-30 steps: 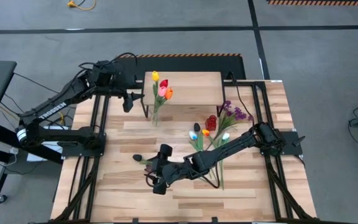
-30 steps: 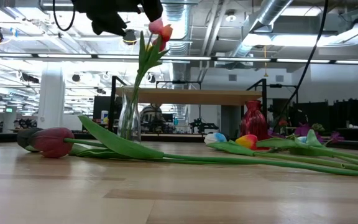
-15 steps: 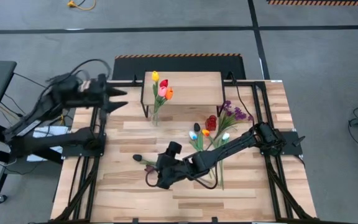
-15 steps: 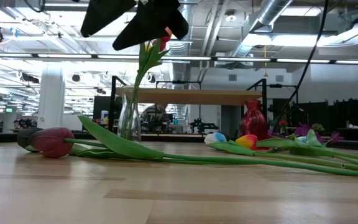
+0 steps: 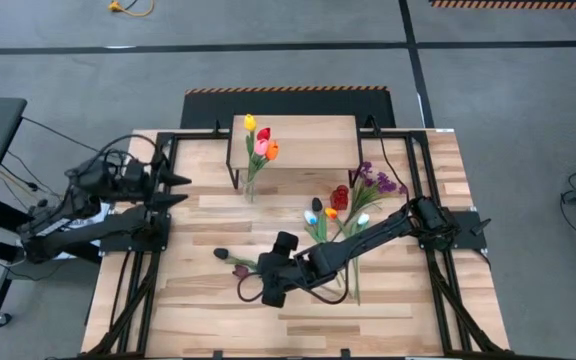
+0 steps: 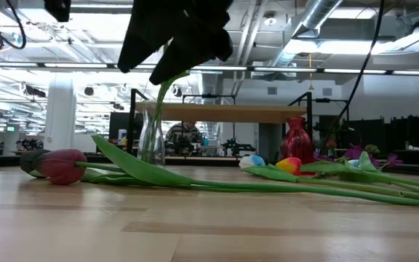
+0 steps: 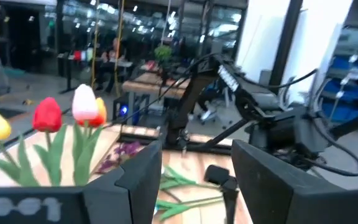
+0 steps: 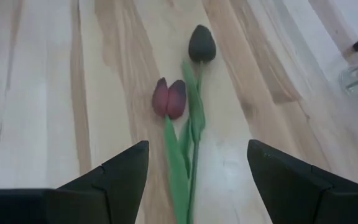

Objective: Pick and place flowers into a vace then onto a shelf
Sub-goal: Put the left black flower into the transparent vase

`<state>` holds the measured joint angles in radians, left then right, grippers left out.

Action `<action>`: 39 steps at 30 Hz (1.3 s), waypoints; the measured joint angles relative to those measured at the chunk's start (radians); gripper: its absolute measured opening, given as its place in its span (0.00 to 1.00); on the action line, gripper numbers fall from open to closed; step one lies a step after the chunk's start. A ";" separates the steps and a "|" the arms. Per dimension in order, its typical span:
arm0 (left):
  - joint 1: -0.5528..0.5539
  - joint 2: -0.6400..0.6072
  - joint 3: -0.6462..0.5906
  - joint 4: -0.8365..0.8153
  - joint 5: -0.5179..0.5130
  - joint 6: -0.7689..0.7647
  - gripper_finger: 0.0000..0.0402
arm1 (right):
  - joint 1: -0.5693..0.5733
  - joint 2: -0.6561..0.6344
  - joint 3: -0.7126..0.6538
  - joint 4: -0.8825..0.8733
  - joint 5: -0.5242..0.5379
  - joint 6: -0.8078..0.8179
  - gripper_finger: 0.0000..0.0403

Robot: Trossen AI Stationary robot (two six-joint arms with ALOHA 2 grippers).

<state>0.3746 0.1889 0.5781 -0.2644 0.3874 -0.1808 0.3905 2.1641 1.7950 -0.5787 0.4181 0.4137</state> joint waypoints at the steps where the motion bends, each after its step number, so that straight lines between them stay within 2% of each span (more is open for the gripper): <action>1: -0.009 -0.026 -0.020 0.005 -0.003 -0.007 0.46 | -0.003 0.006 0.001 0.004 0.003 0.010 0.66; 7: -0.057 -0.163 -0.111 0.054 -0.006 -0.063 0.46 | -0.038 0.061 0.003 0.060 0.004 0.020 0.66; 12: -0.067 -0.182 -0.141 0.030 -0.006 -0.074 0.46 | -0.101 0.113 0.000 0.178 -0.002 -0.035 0.66; 15: -0.067 -0.170 -0.142 0.015 -0.007 -0.073 0.46 | -0.140 0.145 0.001 0.304 -0.060 -0.073 0.66; 19: -0.067 -0.172 -0.141 0.004 -0.006 -0.068 0.46 | -0.178 0.148 0.002 0.379 -0.177 -0.090 0.66; 26: -0.067 -0.172 -0.141 -0.009 -0.008 -0.048 0.46 | -0.190 0.147 0.001 0.412 -0.232 -0.100 0.66; 36: -0.067 -0.172 -0.141 -0.015 -0.008 -0.040 0.46 | -0.191 0.148 0.001 0.414 -0.159 -0.100 0.66; 39: -0.067 -0.172 -0.141 -0.016 -0.008 -0.040 0.46 | -0.189 0.182 0.003 0.466 -0.155 -0.100 0.66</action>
<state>0.3080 0.0170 0.4374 -0.2807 0.3794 -0.2207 0.2012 2.3460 1.7985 -0.1130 0.2626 0.3141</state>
